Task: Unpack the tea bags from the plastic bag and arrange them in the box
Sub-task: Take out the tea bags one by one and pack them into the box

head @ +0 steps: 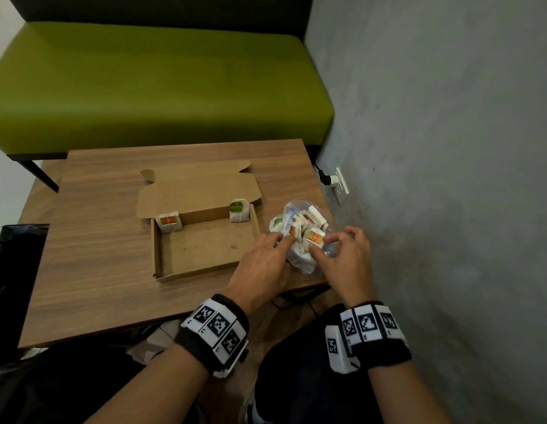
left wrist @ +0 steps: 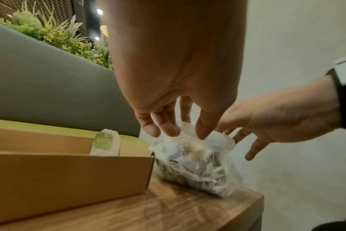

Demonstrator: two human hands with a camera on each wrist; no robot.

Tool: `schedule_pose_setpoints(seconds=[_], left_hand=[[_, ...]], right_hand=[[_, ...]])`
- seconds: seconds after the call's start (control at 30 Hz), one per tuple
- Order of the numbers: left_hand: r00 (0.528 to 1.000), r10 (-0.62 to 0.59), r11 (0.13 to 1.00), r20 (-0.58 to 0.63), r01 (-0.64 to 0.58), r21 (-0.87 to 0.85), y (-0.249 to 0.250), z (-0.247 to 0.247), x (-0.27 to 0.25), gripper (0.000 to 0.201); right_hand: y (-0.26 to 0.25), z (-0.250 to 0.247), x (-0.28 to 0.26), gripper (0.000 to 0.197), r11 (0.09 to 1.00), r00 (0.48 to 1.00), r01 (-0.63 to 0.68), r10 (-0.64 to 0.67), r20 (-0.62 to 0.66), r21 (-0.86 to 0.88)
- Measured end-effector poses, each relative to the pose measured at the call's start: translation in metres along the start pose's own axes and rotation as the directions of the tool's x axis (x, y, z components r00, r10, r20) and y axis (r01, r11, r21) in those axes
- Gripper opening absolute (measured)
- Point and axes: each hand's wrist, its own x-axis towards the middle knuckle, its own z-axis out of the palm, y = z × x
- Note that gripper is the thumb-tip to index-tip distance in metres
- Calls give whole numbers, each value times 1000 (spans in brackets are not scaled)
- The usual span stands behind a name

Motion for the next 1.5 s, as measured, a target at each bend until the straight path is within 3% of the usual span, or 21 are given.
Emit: schedule_pose_setpoints(seconds=[0.13,0.27,0.4,0.6,0.87,1.07,1.23,1.33,1.5], left_hand=[[1000,3,998,-28,-5,-69,0,4,-3,51],[999,10,993,-40,-15,-114,-1,7,-5,51],[998,14,989,-56,-22,-143,-1,8,-6,50],[998,-2,980,-66,-11,-200,0,10,-7,45],[997,-2,984,-77,-12,-175,-1,9,-8,50],[993,-18,977,-116,-7,-211,2,11,-6,53],[994,-43,973,-101,18,-231,8,10,-8,59],[997,-27,984,-67,15,-178,9,7,-6,60],[999,-21,997,-27,19,-73,6,2,-3,55]], right_hand=[[-6,5,-1,25,996,996,-72,74,-44,44],[-10,10,-5,14,999,999,23,-22,-39,29],[-14,12,-4,17,998,997,33,-29,-69,55],[-24,19,7,39,994,996,-61,67,60,-93],[-32,22,16,27,993,996,-75,79,42,-90],[-12,16,17,26,987,992,21,-2,-124,158],[-11,6,21,24,889,984,84,-4,-176,450],[-16,-4,26,19,827,984,111,-15,-177,550],[-11,-5,31,8,812,998,54,-23,-60,581]])
